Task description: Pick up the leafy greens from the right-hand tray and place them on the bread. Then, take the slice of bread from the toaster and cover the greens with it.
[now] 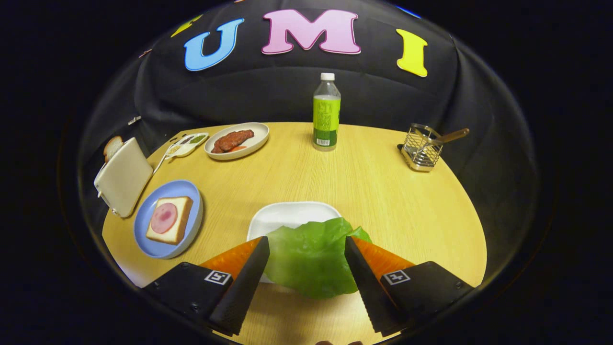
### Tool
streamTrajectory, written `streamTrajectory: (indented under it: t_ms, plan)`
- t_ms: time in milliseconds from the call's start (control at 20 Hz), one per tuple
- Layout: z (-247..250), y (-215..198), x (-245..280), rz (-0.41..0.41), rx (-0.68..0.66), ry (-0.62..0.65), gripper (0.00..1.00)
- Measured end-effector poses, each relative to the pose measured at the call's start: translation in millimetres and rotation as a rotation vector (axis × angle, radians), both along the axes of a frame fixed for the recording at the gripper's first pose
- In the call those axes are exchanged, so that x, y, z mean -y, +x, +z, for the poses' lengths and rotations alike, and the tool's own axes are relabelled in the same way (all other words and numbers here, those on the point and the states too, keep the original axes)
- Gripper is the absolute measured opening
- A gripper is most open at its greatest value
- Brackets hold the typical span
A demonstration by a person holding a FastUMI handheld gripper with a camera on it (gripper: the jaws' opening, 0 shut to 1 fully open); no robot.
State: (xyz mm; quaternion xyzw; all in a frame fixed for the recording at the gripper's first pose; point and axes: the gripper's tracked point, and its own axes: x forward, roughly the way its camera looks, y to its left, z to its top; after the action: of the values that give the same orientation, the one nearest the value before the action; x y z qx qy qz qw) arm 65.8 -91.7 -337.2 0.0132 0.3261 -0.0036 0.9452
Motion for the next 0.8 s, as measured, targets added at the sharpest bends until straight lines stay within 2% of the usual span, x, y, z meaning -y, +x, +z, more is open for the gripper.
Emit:
streamTrajectory:
  t_ms: [350, 450, 500, 600, 700, 750, 800]
  plan:
    - [-38, 4, -2, 0.086, -0.073, -0.066, 0.99]
    - [-43, 5, -6, 0.085, -0.095, -0.014, 0.96]
    - [-44, 8, -5, 0.075, -0.090, -0.003, 0.83]
    - [-45, 8, -6, 0.110, -0.115, -0.021, 0.79]
    - [-47, 10, -9, 0.125, -0.145, -0.026, 0.66]
    - [-46, 9, -13, 0.141, -0.159, -0.013, 0.65]
    - [-46, 10, -13, 0.140, -0.172, -0.015, 0.57]
